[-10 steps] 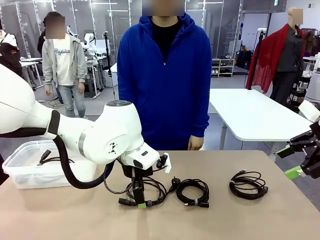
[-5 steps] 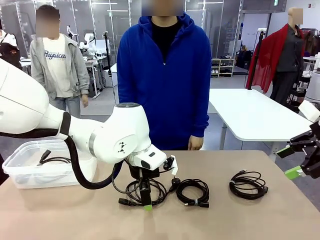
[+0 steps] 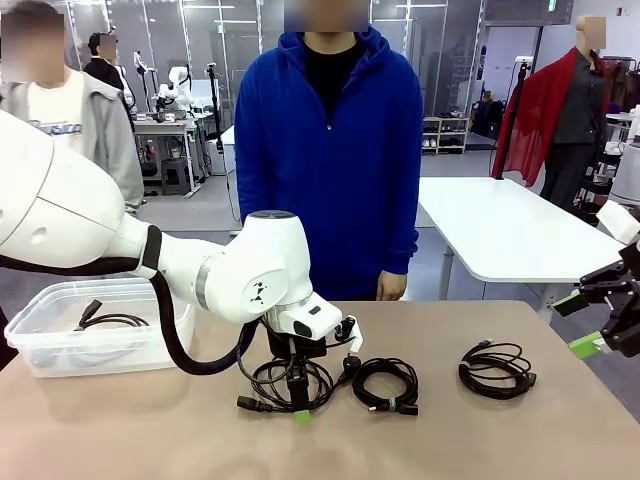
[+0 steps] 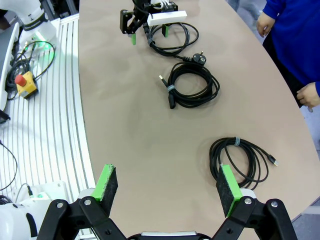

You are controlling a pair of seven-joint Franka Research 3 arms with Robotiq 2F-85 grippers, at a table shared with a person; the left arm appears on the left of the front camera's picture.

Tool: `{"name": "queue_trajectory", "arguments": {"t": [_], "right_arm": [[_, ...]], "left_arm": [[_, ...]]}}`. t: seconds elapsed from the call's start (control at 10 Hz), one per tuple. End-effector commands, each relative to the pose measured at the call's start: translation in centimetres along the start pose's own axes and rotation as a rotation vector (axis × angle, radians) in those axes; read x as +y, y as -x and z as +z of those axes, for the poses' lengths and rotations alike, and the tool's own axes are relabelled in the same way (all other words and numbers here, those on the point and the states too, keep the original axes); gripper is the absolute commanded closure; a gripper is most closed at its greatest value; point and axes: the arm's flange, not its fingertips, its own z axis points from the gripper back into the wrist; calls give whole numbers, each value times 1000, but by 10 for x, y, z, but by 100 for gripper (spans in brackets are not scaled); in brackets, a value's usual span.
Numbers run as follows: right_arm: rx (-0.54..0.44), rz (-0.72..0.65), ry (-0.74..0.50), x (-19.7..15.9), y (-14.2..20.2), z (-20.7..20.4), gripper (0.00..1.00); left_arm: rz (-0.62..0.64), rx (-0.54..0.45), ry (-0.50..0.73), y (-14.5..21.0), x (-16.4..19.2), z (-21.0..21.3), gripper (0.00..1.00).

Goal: Organize and store the cables.
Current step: Place the Power Cable into the Organizing box.

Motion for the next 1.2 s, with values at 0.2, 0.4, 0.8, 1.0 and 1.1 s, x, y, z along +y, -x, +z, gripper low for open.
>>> {"name": "queue_trajectory", "arguments": {"t": [0.2, 0.4, 0.8, 1.0, 1.1], "right_arm": [[-11, -7, -1, 1, 0, 0, 0], [-11, -7, -1, 1, 0, 0, 0], [-11, -7, -1, 1, 0, 0, 0], [-11, -7, -1, 1, 0, 0, 0], [-11, -7, -1, 1, 0, 0, 0]], "left_arm": [[30, 37, 21, -8, 9, -9, 0], [44, 59, 18, -10, 10, -16, 0], [69, 90, 9, -10, 9, -17, 49], [67, 96, 2, -10, 8, -16, 100], [67, 99, 4, -10, 8, -16, 100]]}}
